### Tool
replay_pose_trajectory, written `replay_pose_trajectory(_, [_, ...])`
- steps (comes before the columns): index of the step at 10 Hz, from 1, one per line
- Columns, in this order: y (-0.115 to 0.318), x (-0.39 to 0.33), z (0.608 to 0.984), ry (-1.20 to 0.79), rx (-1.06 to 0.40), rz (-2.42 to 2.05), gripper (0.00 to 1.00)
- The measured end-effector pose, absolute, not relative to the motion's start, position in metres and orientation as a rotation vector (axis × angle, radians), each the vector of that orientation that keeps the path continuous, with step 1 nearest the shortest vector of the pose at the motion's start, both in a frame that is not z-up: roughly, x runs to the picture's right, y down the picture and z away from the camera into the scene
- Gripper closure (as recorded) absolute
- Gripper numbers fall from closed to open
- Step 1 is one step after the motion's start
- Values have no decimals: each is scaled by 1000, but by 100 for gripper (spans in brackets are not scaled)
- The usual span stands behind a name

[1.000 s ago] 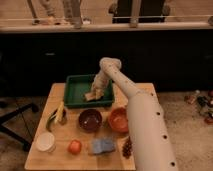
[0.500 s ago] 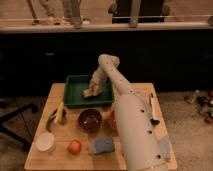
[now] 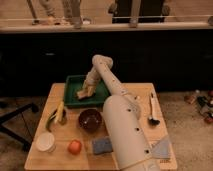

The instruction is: Wipe tray with eraser

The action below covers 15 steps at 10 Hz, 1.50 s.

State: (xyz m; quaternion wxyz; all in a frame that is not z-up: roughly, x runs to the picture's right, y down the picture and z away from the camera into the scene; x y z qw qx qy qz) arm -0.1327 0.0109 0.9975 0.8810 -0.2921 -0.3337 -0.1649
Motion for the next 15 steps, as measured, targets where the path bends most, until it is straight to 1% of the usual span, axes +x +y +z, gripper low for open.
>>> replay_pose_trajectory(3, [24, -132, 983, -720, -609, -371, 100])
replay_pose_trajectory(4, [30, -123, 976, -718, -610, -365, 100])
replay_pose_trajectory(7, [31, -86, 972, -694, -612, -322, 100])
replay_pose_trajectory(10, [25, -53, 977, -653, -607, -269, 100])
replay_pose_trajectory(12, [12, -56, 987, -640, -590, -261, 100])
replay_pose_trajectory(15, [5, -71, 997, -647, -584, -274, 100])
